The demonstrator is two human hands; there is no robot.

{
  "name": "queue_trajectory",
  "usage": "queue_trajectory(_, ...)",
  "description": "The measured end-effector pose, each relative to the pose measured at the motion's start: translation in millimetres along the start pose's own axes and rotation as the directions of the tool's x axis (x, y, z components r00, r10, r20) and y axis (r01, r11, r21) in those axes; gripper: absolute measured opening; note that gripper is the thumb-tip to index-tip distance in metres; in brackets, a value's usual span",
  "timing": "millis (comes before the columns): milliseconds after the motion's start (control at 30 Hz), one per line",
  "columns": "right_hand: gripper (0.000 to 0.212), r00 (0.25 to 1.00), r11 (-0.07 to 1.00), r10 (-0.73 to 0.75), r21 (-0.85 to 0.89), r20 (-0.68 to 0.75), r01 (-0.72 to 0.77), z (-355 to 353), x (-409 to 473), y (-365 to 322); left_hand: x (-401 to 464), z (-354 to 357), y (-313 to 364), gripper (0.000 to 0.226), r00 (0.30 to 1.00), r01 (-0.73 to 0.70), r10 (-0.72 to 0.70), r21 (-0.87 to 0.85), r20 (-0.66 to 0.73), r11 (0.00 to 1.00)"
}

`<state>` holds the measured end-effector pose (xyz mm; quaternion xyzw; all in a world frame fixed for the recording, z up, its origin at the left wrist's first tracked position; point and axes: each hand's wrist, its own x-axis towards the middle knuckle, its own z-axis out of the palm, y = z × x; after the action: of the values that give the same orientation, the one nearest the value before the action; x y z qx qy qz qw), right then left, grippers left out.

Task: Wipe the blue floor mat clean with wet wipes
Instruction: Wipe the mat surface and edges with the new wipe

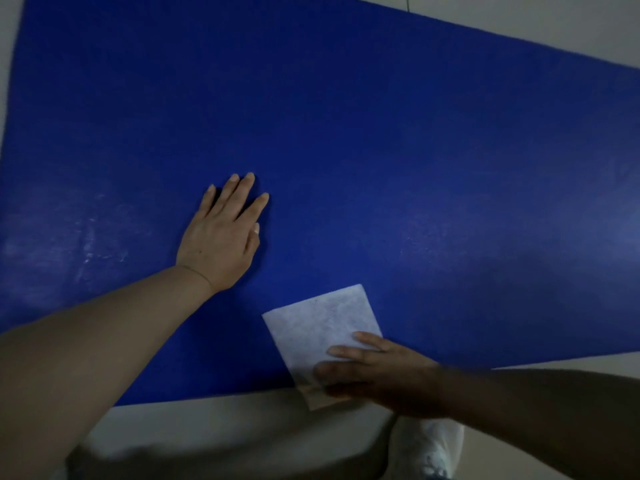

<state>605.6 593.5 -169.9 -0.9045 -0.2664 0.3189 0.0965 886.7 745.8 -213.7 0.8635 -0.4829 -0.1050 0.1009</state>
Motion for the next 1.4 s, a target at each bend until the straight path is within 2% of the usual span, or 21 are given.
queue_trajectory(133, 0.082, 1.0, 0.995, 0.025, -0.1, -0.009, -0.026, 11, -25, 11, -1, 1, 0, 0.055, 1.0, -0.003, 0.003, -0.003, -0.003, 1.0)
queue_trajectory(267, 0.08, 0.999, 0.994, 0.048, -0.095, 0.012, -0.046, 10, -40, 17, -1, 1, -1, 0.056, 1.0, 0.005, -0.005, -0.008, 0.001, 1.0)
queue_trajectory(400, 0.06, 0.999, 1.0, 0.017, 0.002, 0.04, -0.018, -13, -40, 17, -3, 4, -1, 0.055, 1.0, 0.007, -0.007, -0.014, -0.008, 1.0)
queue_trajectory(433, 0.054, 0.999, 0.999, 0.037, 0.032, 0.012, -0.037, -17, -37, 15, -2, 5, -1, 0.055, 1.0, 0.009, -0.009, -0.019, -0.018, 1.0)
queue_trajectory(467, 0.051, 0.999, 0.999, 0.04, -0.013, -0.022, -0.04, -17, -33, 14, -2, 5, 0, 0.054, 0.999, 0.01, -0.011, -0.025, -0.03, 1.0)
queue_trajectory(500, 0.051, 0.998, 0.997, 0.042, -0.066, -0.037, -0.044, -17, -27, 13, 0, 4, 0, 0.053, 0.999, 0.011, -0.012, -0.036, -0.042, 0.999)
queue_trajectory(600, 0.071, 0.996, 0.993, 0.058, -0.096, -0.064, -0.064, -8, -8, 14, 9, -2, 5, 0.051, 0.996, 0.006, -0.013, -0.076, -0.09, 0.997)
queue_trajectory(700, 0.07, 0.994, 0.981, 0.02, -0.189, -0.106, -0.04, -1, 5, 21, 27, -6, 17, 0.049, 0.994, -0.031, 0.019, -0.106, -0.112, 0.994)
queue_trajectory(767, 0.064, 0.986, 0.979, 0.05, -0.186, -0.157, -0.08, 3, 7, 31, 42, -6, 25, 0.049, 0.992, -0.052, 0.039, -0.111, -0.12, 0.992)
queue_trajectory(867, 0.057, 0.928, 0.954, 0.239, -0.111, -0.286, -0.28, 6, 14, 48, 63, -6, 33, 0.051, 0.992, -0.034, 0.019, -0.121, -0.122, 0.992)
queue_trajectory(933, 0.058, 0.861, 0.912, 0.38, -0.017, -0.338, -0.409, 0, 24, 61, 76, -6, 37, 0.053, 0.992, -0.01, -0.009, -0.145, -0.127, 0.989)
queue_trajectory(1000, 0.055, 0.762, 0.841, 0.529, 0.108, -0.373, -0.53, -11, 34, 73, 92, -6, 40, 0.054, 0.988, 0.017, -0.04, -0.159, -0.147, 0.987)
queue_trajectory(1100, 0.049, 0.543, 0.711, 0.688, 0.299, -0.481, -0.636, -34, 51, 100, 124, -13, 48, 0.047, 0.979, 0.061, -0.094, -0.182, -0.178, 0.981)
queue_trajectory(1200, 0.055, 0.375, 0.605, 0.774, 0.421, -0.51, -0.676, -53, 59, 138, 162, -20, 54, 0.048, 0.977, 0.123, -0.149, -0.166, -0.155, 0.978)
queue_trajectory(1267, 0.048, 0.222, 0.478, 0.873, 0.677, -0.434, -0.56, -74, 52, 160, 188, -21, 56, 0.05, 0.974, 0.171, -0.187, -0.13, -0.127, 0.977)
queue_trajectory(1333, 0.031, -0.014, 0.19, 0.981, 0.968, -0.195, -0.163, -100, 43, 177, 207, -17, 53, 0.052, 0.971, 0.211, -0.219, -0.088, -0.092, 0.974)
queue_trajectory(1367, 0.027, -0.148, 0.078, 0.987, 0.995, -0.069, 0.055, -111, 40, 187, 212, -14, 51, 0.052, 0.972, 0.219, -0.224, -0.058, -0.078, 0.974)
queue_trajectory(1400, 0.025, -0.252, 0.02, 0.967, 0.982, 0.03, 0.19, -120, 35, 202, 216, -12, 49, 0.054, 0.972, 0.225, -0.226, -0.025, -0.066, 0.974)
